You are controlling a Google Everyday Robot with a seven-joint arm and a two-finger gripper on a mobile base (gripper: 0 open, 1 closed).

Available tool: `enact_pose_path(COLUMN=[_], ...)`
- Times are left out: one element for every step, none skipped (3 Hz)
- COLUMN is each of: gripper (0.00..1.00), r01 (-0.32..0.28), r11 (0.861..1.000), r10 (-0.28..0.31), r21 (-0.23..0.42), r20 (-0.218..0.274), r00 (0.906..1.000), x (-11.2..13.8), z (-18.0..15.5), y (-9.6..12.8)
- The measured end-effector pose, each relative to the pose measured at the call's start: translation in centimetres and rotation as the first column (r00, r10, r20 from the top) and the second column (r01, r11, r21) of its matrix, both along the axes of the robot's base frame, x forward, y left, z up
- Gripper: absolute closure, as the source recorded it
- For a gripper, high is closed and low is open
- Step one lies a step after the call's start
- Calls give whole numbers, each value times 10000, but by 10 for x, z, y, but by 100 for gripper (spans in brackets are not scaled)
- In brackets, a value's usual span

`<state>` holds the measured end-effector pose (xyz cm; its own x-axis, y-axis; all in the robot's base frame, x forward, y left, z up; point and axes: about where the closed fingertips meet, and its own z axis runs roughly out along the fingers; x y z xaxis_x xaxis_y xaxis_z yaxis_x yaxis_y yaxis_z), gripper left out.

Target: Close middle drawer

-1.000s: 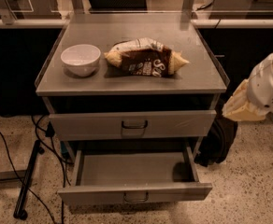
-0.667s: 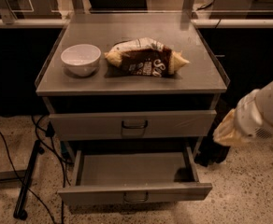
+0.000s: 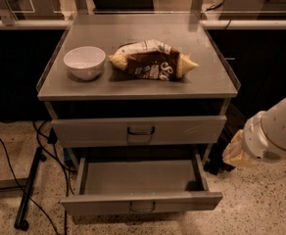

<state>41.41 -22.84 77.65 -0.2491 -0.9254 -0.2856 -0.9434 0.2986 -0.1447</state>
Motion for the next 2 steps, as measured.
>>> enact_pose_path(gripper=[100, 100], r01=[97, 224], r11=[9999, 9985], r10=[-96, -215], r21=[56, 492], r20=[-207, -181], r00=[9997, 9996], x=[-22, -40], z=[-43, -99], y=[-14, -25])
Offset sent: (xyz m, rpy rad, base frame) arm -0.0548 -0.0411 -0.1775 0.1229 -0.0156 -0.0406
